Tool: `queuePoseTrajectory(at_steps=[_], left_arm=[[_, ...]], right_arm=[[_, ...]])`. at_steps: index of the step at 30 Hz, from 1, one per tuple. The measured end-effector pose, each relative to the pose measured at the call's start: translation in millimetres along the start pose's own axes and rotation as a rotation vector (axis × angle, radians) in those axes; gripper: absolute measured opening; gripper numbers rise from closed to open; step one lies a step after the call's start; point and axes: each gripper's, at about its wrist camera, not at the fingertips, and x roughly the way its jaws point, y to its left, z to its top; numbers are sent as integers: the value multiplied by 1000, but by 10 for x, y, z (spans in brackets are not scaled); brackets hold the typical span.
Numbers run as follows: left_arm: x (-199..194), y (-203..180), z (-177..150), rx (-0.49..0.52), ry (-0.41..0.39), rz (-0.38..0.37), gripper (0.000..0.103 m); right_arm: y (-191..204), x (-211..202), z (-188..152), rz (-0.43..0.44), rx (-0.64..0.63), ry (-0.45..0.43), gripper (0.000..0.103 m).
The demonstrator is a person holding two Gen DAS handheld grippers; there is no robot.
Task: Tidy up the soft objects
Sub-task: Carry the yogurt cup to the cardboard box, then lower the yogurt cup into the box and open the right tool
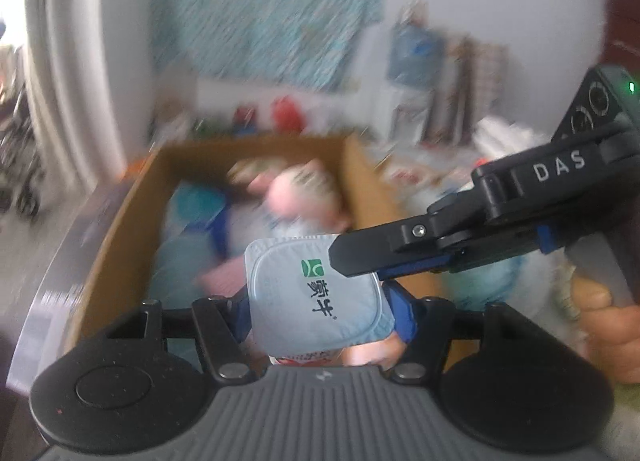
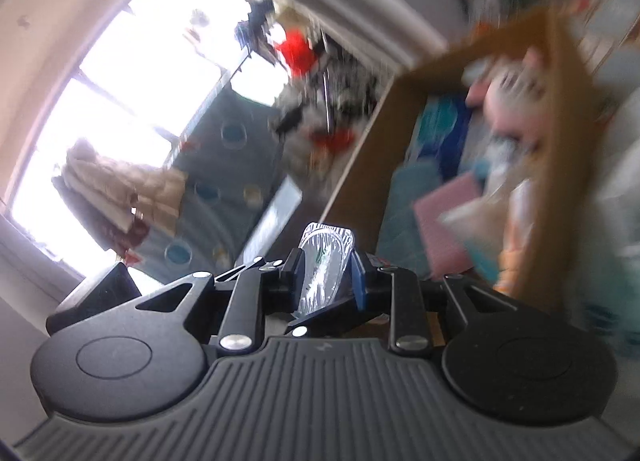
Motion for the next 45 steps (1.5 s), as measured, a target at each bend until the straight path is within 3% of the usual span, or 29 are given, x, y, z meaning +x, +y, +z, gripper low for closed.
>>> queuePoseTrajectory(at_steps=[5,11,15,24,34,38,45], left_arm=[[301,515,-116,-107,160,-1,66],[457,794,-261,-157,286,0,67],[506,919,-293,-189,341,-11,77],[404,979,-255,-206,313,-24,80],[224,928,-225,-203,261,2,83],[12,819,-197,-179,184,31,86],[-337,345,-161,-76,11,20,92]], right_arm=[[-90,674,90,-60,61,148,25],[-248,1080,27,-83,129,248,25],[-289,1217,26,-102,159,278,32],[-398,1398,31,-122,217,306,50],[-331,1310,54,-106,199,269,59],[-193,943,85,-51,157,187,66],[-102,-144,-74,75,112,-57,79]])
